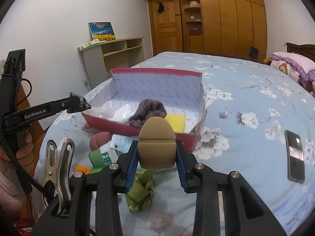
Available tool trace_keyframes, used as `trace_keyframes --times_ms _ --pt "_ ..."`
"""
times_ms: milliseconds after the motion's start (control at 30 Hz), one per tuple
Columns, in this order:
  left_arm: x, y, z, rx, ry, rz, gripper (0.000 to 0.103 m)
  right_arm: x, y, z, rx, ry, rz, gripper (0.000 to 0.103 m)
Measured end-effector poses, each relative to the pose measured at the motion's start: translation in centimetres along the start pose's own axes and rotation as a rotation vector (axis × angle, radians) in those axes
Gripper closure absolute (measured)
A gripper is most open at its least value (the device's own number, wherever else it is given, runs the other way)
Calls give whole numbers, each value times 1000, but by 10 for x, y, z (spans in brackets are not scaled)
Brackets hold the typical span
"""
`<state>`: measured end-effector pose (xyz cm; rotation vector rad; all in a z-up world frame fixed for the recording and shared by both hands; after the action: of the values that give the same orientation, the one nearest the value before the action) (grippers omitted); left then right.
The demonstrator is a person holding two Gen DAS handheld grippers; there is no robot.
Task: Organize soft objects
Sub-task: 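Lift the beige foam with the right tool while the left tool grasps the black patterned pouch, then carry the foam with the right tool while the left tool carries the pouch over the box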
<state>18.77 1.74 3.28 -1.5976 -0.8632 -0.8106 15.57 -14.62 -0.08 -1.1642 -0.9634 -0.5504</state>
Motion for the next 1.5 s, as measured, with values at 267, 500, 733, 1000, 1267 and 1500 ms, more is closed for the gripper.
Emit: trace_keyframes --times_ms 267,500,733,1000,1267,1500 --pt "13 19 -17 -30 24 5 71 22 13 -8 -12 -8 -3 67" --pt "18 42 -32 -46 36 16 71 37 32 -21 -29 1 5 67" --pt "11 61 -38 -49 50 42 71 47 49 -31 -38 15 -1 67" --pt "-7 85 -36 -70 9 98 71 58 73 -34 -39 8 2 67" --pt "-22 95 -37 -60 16 145 71 57 101 -40 -41 40 23 67" --pt "-26 96 -38 -53 32 150 71 45 114 -44 -50 41 64 67"
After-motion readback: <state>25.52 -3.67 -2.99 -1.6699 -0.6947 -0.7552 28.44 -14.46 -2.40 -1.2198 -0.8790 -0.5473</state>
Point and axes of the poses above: each gripper's, at about its wrist camera, not at the fingertips, and y roughly the way its jaws point, z to its left, x to its top, the point moved 9 cm from there along y, roughly the way its jaws point, and after that the axes turned 4 degrees about -z, right-handed, at the moved point
